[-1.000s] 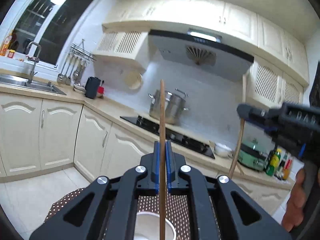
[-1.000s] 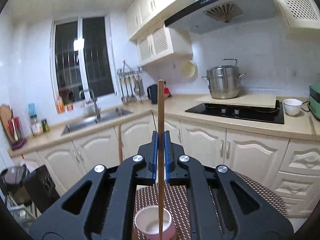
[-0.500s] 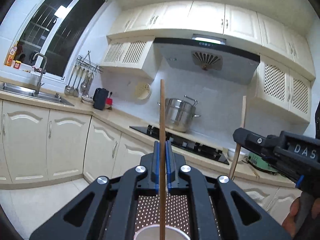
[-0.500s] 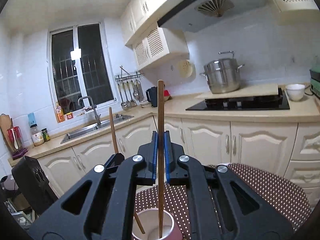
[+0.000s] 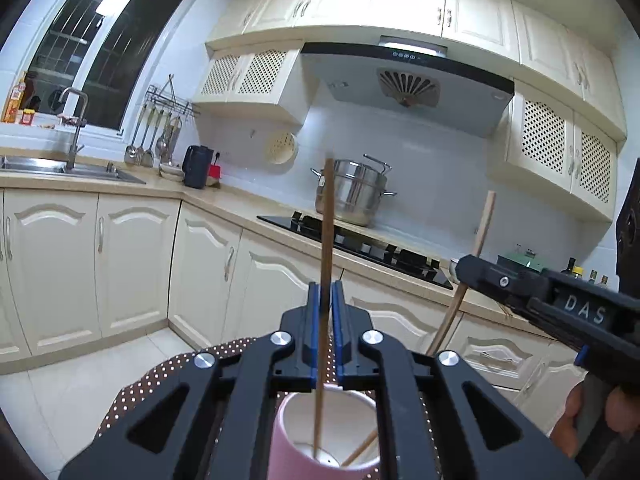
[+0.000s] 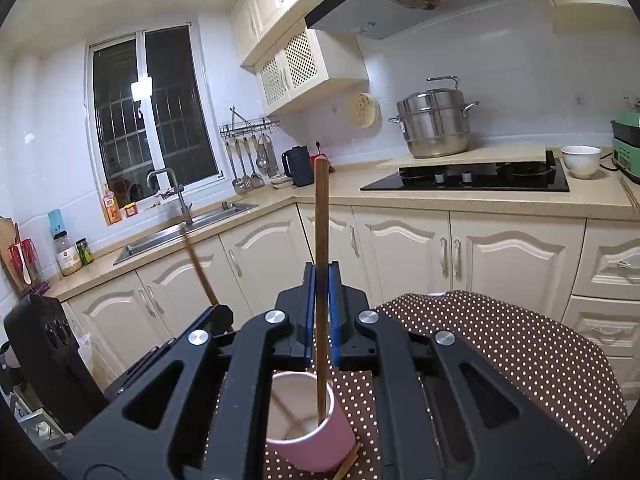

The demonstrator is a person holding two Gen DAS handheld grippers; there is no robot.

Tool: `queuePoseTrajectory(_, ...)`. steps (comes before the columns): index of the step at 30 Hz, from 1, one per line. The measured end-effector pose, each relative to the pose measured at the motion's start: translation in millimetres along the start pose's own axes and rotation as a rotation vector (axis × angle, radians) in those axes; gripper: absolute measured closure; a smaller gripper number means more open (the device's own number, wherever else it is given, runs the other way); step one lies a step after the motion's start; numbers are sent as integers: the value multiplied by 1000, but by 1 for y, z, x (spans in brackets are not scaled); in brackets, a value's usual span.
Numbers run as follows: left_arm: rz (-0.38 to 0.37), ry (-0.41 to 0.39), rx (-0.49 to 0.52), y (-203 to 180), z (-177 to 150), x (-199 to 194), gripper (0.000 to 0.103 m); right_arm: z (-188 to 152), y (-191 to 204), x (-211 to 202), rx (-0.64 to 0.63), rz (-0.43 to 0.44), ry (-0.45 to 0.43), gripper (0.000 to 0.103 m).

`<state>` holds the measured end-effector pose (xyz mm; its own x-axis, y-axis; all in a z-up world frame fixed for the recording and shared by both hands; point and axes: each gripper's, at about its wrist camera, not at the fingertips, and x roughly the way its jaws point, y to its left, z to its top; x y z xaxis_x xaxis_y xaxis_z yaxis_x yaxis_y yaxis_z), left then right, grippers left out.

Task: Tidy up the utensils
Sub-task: 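Lower both chopsticks into the pink cup and open both tools, then move both open tools back down to the chopstick pile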

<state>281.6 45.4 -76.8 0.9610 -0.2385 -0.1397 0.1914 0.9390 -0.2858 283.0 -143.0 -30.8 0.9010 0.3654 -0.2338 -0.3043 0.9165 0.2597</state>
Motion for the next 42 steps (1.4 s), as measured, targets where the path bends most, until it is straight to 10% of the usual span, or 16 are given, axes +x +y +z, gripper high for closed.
queuePoseTrajectory(6, -11, 27, -44, 10, 2, -15, 60, -5, 8, -5, -13, -7, 16, 96)
queuePoseTrajectory(15, -31, 60, -72, 16, 10, -37, 38, -11, 13, -6, -1, -22, 60, 94)
queuePoseTrajectory(19, -36, 62, -70, 16, 12, -51, 34, -11, 17, -16, 0, -28, 34, 42)
queuePoseTrajectory(28, -20, 78, -68, 17, 18, -79, 27, -6, 15, -45, -1, -59, 20, 40)
queuePoseTrajectory(42, -52, 524, 75, 7, -19, -77, 27, -48, -38, -78, 51, -187, 205, 34)
